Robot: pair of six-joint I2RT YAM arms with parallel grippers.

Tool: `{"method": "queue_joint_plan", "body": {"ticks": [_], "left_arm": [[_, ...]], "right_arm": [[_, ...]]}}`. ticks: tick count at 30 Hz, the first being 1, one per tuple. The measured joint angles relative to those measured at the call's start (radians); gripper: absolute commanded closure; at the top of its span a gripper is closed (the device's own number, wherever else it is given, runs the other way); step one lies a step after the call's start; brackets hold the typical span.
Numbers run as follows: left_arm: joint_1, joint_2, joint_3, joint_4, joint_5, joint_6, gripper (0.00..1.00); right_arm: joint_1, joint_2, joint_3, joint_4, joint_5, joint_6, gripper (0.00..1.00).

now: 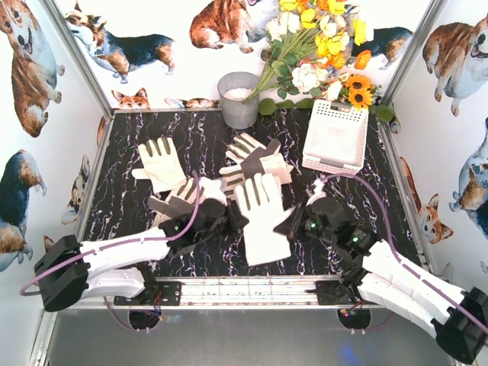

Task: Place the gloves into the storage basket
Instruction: Pick up the glove from the center of the board, then place the glove in the bin.

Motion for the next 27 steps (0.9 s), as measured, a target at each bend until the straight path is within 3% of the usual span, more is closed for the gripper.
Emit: {"method": "queue_joint_plan", "body": {"ticks": [9,16,27], "left_arm": [[0.058,0.271,0.350,-0.065,-0.048,0.185,1.00],[0.139,0.523,0.663,-0.101,0.023,0.319,1.00],[0.198,0.898,1.135,-0.147,0.168,0.478,1.00]], "right_arm": [[-0.246,0.131,0.190,-0.093,-0.005,-0.146,1.00],[-0.438,0.260,0.305,-0.071,-0.050,-0.217,1.00],[-0.636,0.384,0.395,-0.002,-0.047,-0.270,1.00]]}}
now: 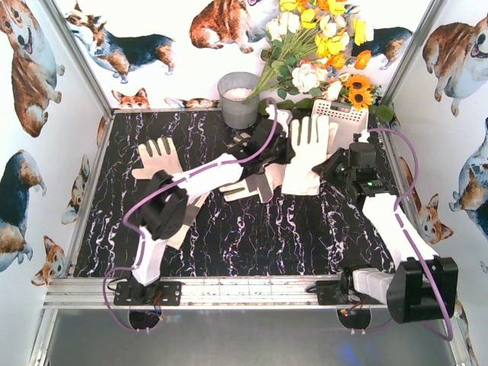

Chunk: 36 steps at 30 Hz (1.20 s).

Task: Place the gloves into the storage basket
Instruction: Place the glove in the bin.

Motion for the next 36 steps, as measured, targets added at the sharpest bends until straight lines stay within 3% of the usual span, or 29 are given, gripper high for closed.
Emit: {"method": "queue_joint_plan", "body": {"ticks": [15,17,19,21,24,28,36], "left_arm": [[0.055,0.338,0.373,0.099,0.208,0.059,1.00],[0.063,0.381,0.441,0.113,0.227,0.058,0.91],[0.070,0.423,0.499,0.130,0.243,0.055,0.67],[0.076,0.451,0.528,0.147,0.245,0.052,0.52],[0.091,0.461,0.528,0.155,0.246,0.036,0.36],[0.116,0.455,0.512,0.176,0.246,0.023,0.25],[0.138,0.329,0.287,0.196,0.256,0.021,0.21]], "right_arm": [[-0.135,0.175,0.053,0.141,0.040,0.000,1.00],[-0.155,0.204,0.072,0.170,0.040,0.001,1.00],[-0.173,0.231,0.088,0.197,0.037,0.001,1.00],[-0.189,0.258,0.100,0.217,0.035,0.001,1.00],[-0.220,0.318,0.123,0.249,0.032,0.001,1.00],[-0.252,0.391,0.158,0.266,0.013,-0.005,1.00],[-0.291,0.543,0.322,0.242,-0.097,-0.110,1.00]]}}
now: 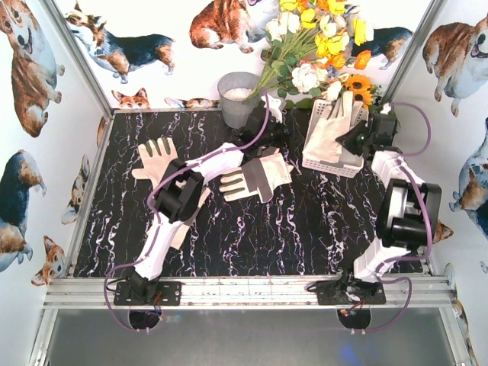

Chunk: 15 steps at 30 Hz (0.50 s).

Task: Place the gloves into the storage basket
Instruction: Place the glove in the bin.

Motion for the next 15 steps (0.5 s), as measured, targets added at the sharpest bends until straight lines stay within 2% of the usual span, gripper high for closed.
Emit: {"method": "queue_joint_plan", "body": {"ticks": [6,15], "left_arm": [[-0.002,-0.142,-0.144,0.003,0.003,0.005,0.20],[-0.002,-0.353,-0.407,0.007,-0.032,0.015,0.12]], "right_arm": [[-0.014,0.098,0.128,-0.062,-0.054,-0.092,1.00],[-0.021,0.236,0.229,-0.159,-0.063,-0.166,1.00]]}}
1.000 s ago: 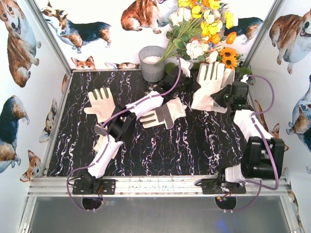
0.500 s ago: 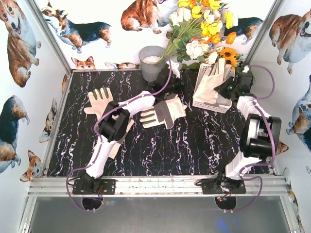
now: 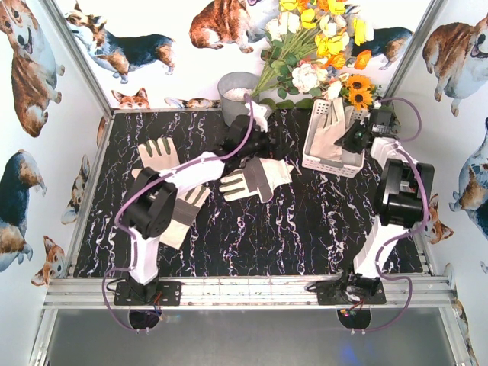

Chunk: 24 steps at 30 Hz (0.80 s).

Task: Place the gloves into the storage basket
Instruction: Place the glove in the bin.

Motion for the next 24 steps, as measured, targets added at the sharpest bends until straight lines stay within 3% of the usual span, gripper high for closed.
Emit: {"method": "queue_joint_plan", "body": {"ticks": [11,24], "left_arm": [[0.000,-0.217,-0.283,-0.042,-0.064,-0.002,0.11],[0.000,-0.307,-0.382,-0.070,-0.138,-0.031,0.11]], "right_arm": [[0.000,0.152,0.155,-0.155,0.025,-0.066,1.00],[0.007,0.248,0.226,-0.216,0.041,-0.017,1.00]]}}
